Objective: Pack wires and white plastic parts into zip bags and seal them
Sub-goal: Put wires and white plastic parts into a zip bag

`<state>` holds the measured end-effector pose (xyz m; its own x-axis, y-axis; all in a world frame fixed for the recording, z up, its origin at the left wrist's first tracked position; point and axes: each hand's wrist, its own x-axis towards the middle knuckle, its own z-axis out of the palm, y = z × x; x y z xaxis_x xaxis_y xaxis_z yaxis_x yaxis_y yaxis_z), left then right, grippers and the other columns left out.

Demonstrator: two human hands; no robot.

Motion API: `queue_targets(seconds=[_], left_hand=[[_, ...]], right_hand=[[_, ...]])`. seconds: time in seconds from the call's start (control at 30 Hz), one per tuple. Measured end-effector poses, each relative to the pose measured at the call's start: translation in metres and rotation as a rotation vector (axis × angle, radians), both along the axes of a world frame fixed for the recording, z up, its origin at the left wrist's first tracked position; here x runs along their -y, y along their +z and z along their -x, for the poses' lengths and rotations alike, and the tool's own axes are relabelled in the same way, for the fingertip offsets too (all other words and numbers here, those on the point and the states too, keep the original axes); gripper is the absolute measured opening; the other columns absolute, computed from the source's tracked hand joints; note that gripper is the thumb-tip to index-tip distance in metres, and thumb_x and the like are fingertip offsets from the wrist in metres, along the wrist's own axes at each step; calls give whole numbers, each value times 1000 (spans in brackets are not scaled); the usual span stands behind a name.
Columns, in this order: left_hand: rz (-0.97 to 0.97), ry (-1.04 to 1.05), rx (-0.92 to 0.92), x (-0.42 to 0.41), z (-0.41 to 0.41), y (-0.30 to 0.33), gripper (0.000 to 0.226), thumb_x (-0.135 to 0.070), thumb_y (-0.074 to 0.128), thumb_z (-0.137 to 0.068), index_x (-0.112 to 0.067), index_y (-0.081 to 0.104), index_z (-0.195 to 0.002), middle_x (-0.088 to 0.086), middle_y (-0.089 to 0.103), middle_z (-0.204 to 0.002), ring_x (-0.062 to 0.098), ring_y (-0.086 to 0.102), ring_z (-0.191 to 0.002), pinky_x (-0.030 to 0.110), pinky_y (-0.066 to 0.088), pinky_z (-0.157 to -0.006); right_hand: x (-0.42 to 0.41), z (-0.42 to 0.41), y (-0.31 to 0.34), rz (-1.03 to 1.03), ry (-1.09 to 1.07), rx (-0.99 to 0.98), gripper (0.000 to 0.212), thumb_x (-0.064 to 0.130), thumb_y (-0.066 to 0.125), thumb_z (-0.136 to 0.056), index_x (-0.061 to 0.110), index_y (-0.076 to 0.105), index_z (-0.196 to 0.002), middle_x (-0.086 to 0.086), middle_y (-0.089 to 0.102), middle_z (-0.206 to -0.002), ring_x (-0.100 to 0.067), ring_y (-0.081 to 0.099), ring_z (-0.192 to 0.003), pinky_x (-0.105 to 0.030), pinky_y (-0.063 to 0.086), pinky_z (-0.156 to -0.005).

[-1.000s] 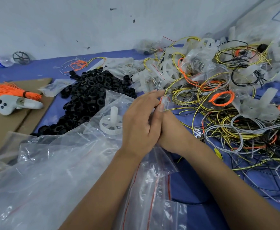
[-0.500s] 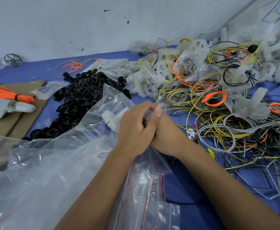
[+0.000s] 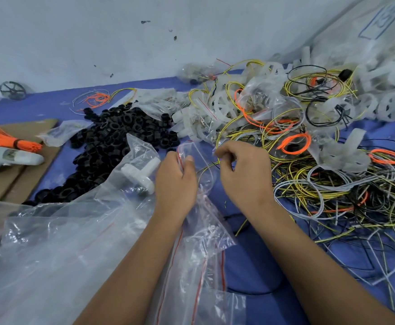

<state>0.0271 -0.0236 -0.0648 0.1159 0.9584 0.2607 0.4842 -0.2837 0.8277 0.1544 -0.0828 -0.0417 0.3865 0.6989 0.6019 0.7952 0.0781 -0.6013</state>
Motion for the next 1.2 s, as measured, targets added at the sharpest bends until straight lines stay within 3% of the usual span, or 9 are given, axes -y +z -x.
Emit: queue_targets(seconds=[0.2,0.33,0.4,0.53,0.7,0.87,1.03,1.1,1.2], left_hand=[[4,-59,157,5,2,5,28,-33,42,-108,-20,40,-83,-5,46,-75,5,42,-65,33,35,-63],[-163,-91,165,8,2,8,20,-29,48,-103,-12,53,-93,3,56,-86,20,53,-82,41,45,-76],[-290,-51,115,8,2,8,9,-24,59,-92,-16,55,-96,-1,57,-95,18,52,-91,34,43,-83],[-354,-35,103,8,0,7,13,-21,61,-83,-24,48,-81,-13,52,-71,6,48,-65,17,35,-62],[-264,-207,169,15,-10,1,22,-33,60,-87,-21,45,-75,-11,46,-59,5,38,-52,22,33,-53],[-254,-254,142,26,-32,6,22,-34,62,-88,-21,49,-76,-5,50,-60,9,43,-54,27,38,-55],[-186,-240,105,27,-41,3,23,-33,62,-85,-18,50,-73,-4,54,-63,8,44,-54,22,37,-55],[-140,-229,105,29,-41,0,24,-36,60,-85,-18,52,-73,-3,57,-64,11,48,-56,23,38,-56],[-115,-208,78,30,-39,-3,25,-37,59,-87,-18,55,-72,-2,60,-69,13,52,-59,20,38,-56]], right_hand=[[1,5,3,33,30,49,17,5,57,-92,10,72,-98,-1,73,-91,-23,66,-84,-42,53,-78],[8,-2,10,51,-76,91,16,13,57,-94,13,72,-99,-3,73,-92,-27,63,-88,-43,50,-78],[14,-14,21,1,-215,103,17,15,57,-93,16,73,-98,-1,73,-91,-28,61,-90,-39,48,-75],[33,-55,43,-44,-504,156,21,19,56,-91,22,75,-100,1,73,-96,-29,54,-100,-31,35,-77],[54,-90,47,228,-795,159,21,22,66,-89,23,70,-109,-12,54,-130,-39,36,-130,-51,33,-99],[57,-99,45,465,-717,75,27,20,58,-100,18,57,-127,-17,41,-141,-42,38,-129,-55,40,-103],[60,-96,43,326,-563,14,42,-5,61,-89,15,58,-126,-14,47,-132,-37,54,-102,-45,46,-85],[61,-96,45,282,-517,-46,46,-8,61,-87,10,57,-129,-16,51,-130,-35,55,-102,-42,45,-83],[65,-97,51,219,-512,-69,28,-2,59,-91,1,62,-118,-20,57,-121,-35,55,-106,-36,40,-84]])
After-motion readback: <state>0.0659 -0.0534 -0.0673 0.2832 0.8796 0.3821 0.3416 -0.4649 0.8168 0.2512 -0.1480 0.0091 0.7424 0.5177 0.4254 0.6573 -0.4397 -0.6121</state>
